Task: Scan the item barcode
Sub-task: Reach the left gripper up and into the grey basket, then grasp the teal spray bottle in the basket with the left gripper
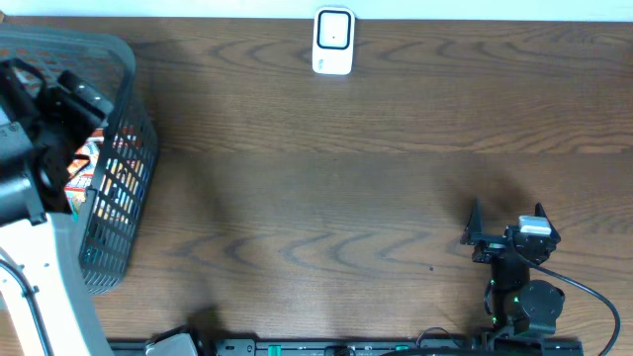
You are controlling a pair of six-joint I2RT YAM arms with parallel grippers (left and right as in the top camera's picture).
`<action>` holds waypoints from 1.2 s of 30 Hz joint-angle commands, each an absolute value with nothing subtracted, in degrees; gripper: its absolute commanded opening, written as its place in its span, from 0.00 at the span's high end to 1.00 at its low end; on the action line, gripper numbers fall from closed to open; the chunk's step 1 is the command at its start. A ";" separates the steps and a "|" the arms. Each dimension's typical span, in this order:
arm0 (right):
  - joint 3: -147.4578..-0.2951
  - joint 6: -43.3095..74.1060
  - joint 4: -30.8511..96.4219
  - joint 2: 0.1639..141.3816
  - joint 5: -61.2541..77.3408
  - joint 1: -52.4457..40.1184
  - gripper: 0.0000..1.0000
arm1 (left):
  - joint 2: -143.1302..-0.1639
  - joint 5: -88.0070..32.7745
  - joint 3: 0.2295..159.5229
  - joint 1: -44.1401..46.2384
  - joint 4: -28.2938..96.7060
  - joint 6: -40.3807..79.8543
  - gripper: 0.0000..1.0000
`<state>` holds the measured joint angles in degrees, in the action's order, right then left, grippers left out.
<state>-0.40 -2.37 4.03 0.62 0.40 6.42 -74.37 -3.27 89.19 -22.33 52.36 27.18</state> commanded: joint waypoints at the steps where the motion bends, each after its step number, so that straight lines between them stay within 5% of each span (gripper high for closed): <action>1: -0.32 -3.09 4.27 0.38 0.36 6.66 0.01 | -74.98 2.98 90.11 -25.96 53.65 29.23 0.02; 15: -0.32 -3.09 4.25 0.38 0.36 6.66 0.01 | -75.29 6.11 89.34 -40.91 75.77 55.02 0.02; 36: -0.32 -3.09 4.27 0.38 0.36 6.66 0.01 | -90.06 9.93 83.09 -42.33 71.61 56.88 0.02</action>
<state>-0.40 -2.37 4.03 0.62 0.40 6.42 -88.14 8.23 83.00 -41.95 71.64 55.94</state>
